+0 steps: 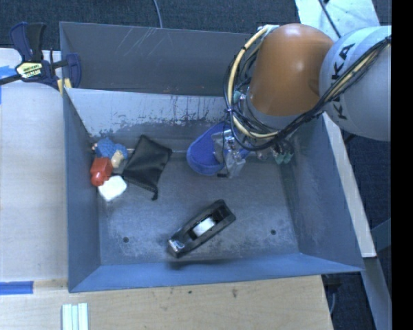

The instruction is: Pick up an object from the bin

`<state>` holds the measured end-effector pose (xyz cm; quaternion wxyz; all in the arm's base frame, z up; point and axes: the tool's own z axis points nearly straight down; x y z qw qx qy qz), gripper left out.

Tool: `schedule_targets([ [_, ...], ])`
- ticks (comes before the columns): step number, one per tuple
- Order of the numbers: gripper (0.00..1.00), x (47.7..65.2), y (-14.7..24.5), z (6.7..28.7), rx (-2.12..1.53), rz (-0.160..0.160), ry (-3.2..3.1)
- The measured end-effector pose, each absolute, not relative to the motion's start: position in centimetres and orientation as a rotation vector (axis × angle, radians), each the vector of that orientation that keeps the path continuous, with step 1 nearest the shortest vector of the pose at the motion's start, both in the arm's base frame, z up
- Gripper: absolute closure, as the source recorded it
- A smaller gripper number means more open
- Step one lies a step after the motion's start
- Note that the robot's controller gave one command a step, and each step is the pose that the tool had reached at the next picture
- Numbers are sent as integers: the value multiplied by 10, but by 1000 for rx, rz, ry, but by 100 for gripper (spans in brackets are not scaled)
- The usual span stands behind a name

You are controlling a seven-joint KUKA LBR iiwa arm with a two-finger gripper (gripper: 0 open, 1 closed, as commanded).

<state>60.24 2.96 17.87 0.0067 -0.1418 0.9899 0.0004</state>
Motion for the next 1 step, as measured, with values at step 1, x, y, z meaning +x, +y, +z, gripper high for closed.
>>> schedule_targets([
  [1, 100, 600, -1, 252, -398, -4, 3104],
])
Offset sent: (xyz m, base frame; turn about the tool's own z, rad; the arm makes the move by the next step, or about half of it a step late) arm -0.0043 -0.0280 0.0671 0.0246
